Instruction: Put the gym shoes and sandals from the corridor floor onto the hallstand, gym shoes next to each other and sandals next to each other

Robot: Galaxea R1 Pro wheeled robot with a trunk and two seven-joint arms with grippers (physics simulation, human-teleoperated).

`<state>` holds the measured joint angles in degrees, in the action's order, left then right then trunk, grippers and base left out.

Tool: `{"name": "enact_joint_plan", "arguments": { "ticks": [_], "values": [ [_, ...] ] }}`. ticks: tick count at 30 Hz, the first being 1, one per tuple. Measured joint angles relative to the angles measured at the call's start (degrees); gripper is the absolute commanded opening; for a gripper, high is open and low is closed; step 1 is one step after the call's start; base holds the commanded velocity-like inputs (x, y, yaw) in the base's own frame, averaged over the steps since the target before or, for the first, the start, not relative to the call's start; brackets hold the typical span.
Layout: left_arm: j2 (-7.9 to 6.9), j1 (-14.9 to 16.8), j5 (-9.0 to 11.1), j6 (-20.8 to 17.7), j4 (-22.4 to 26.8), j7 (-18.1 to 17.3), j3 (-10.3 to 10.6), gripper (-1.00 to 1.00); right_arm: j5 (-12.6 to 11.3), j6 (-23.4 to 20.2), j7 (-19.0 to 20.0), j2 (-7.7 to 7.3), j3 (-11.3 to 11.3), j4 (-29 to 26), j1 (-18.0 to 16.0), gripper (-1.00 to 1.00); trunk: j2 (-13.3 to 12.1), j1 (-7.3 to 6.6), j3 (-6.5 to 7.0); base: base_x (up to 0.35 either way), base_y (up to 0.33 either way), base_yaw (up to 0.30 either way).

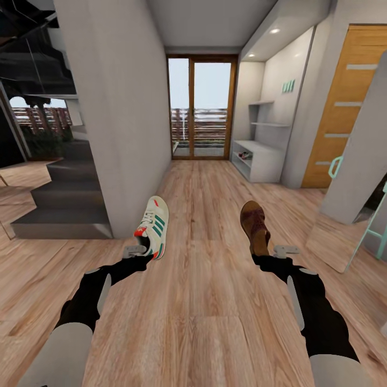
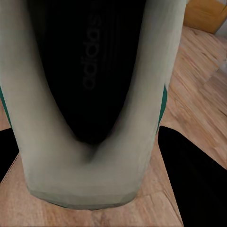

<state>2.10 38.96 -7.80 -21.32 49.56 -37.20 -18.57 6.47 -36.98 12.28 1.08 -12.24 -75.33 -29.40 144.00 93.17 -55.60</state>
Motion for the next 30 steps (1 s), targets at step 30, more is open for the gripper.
{"name": "enact_joint_plan", "arguments": {
  "ticks": [30],
  "values": [
    [0.00, 0.0, 0.0, 0.0, 0.0, 0.0, 0.0, -1.00, 0.0, 0.0, 0.0, -0.03, -0.1, 0.0, 0.0, -1.00, 0.0, 0.00, 0.00, 0.349, 0.000, 0.000]
  ]
}}
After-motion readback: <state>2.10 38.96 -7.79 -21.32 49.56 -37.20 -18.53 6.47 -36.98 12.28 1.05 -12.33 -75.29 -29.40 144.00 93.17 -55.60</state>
